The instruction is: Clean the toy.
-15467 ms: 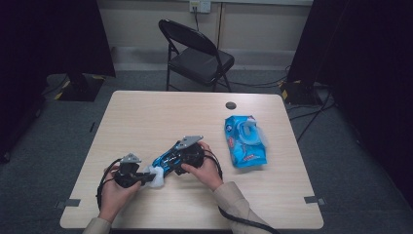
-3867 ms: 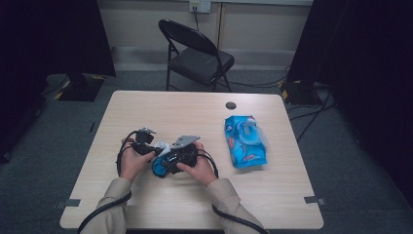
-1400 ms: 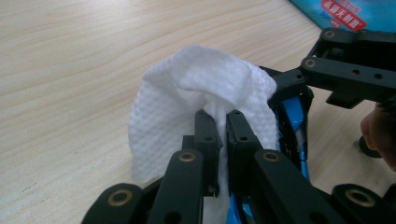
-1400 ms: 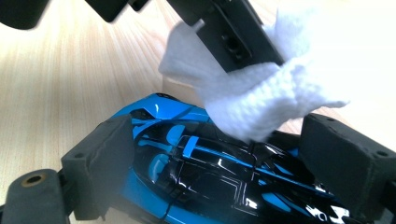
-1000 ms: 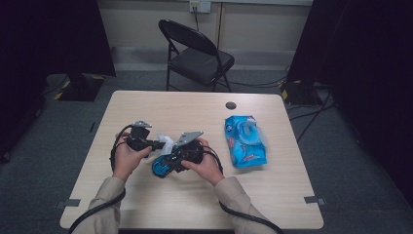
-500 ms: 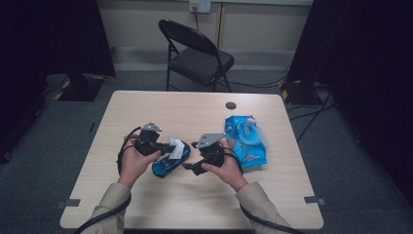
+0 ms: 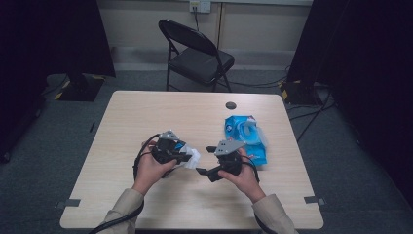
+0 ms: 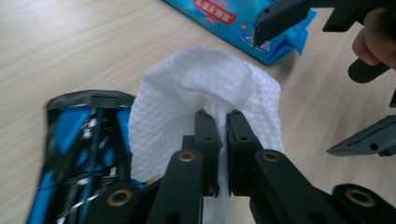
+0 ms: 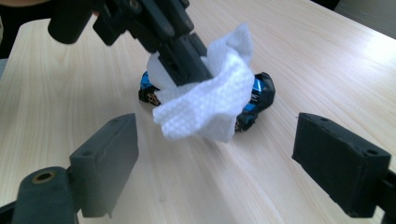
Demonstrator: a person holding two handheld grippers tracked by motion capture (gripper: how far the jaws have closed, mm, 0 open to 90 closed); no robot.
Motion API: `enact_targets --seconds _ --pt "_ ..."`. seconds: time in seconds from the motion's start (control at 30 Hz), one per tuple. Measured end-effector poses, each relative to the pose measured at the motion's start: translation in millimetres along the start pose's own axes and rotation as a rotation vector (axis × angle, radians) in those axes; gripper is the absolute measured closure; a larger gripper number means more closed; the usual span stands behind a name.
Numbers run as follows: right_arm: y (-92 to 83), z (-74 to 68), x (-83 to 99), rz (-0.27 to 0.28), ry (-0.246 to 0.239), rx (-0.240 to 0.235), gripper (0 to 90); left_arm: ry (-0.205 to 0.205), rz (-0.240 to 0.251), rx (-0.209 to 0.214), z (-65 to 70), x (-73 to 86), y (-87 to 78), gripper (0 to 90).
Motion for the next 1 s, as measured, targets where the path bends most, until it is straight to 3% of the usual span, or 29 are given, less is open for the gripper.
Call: enact_targets --seconds 0.53,0.8,1.0 --pt "-27.3 -10.0 29.0 0.002 0.031 0.043 13.9 0.058 -0.062 0.082 42.3 11.7 44.5 84.9" --pt "-32.1 -9.8 32.6 0.010 0.044 0.050 13.9 0.094 -0.067 0.080 47.2 12.8 49.6 82.0" --pt "-29.9 -10.9 33.7 -0.003 0.034 0.047 14.0 0.099 -0.052 0.063 44.5 12.8 48.7 72.9"
Point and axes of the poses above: each handheld gripper's, and its own axes: y roughly forward along the jaws, x roughly out of its underside, z roughly to its right, the point moved 6 cm from there along y, roughly forward along the jaws, and after that the axes turned 13 degrees about -x, right-handed, at the moved point
